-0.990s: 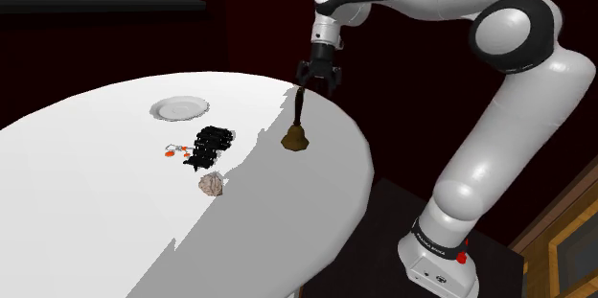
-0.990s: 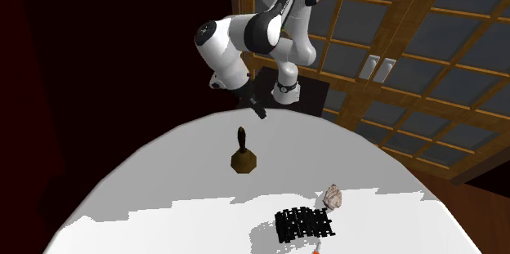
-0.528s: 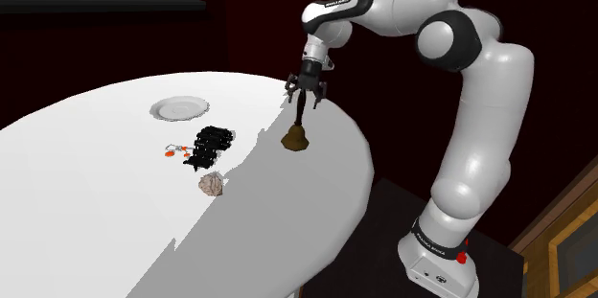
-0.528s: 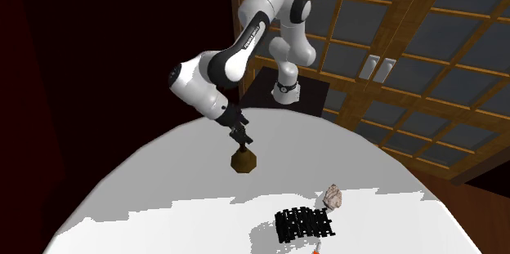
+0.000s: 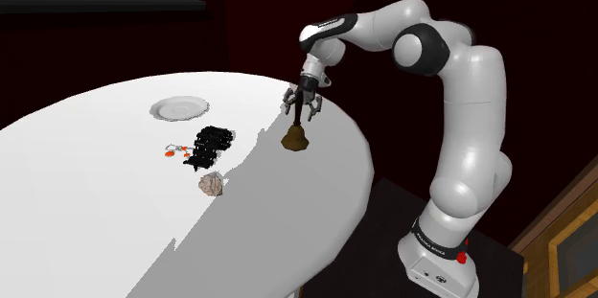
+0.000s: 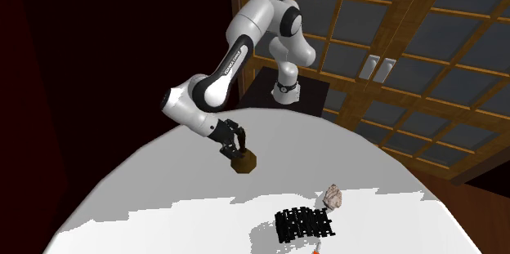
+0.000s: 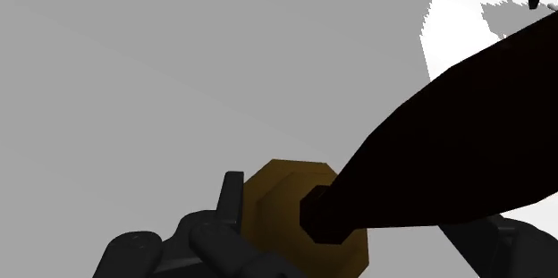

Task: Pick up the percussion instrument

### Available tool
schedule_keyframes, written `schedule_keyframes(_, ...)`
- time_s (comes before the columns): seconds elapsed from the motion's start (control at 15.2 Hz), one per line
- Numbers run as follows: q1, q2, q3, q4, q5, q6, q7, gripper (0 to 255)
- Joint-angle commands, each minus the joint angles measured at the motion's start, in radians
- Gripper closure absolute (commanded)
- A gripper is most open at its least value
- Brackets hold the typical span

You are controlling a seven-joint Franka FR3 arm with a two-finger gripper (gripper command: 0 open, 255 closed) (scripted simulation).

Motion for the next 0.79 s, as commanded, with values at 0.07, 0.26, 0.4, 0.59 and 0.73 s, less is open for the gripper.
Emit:
schedule_keyframes(0.07, 0.001, 0.018, 0.001, -0.012, 0.003, 0.026, -0.014, 0)
schedule_keyframes(0.26, 0.002, 0.021, 0.001, -0.016, 0.004, 0.032, -0.018, 255)
schedule_keyframes(0.4, 0.001, 0.021, 0.001, -0.015, 0.004, 0.031, -0.017, 255)
schedule_keyframes(0.59, 0.001, 0.021, 0.001, -0.016, 0.004, 0.031, -0.017, 255)
schedule_keyframes(0.73, 0.001, 0.021, 0.001, -0.016, 0.004, 0.031, -0.017, 255)
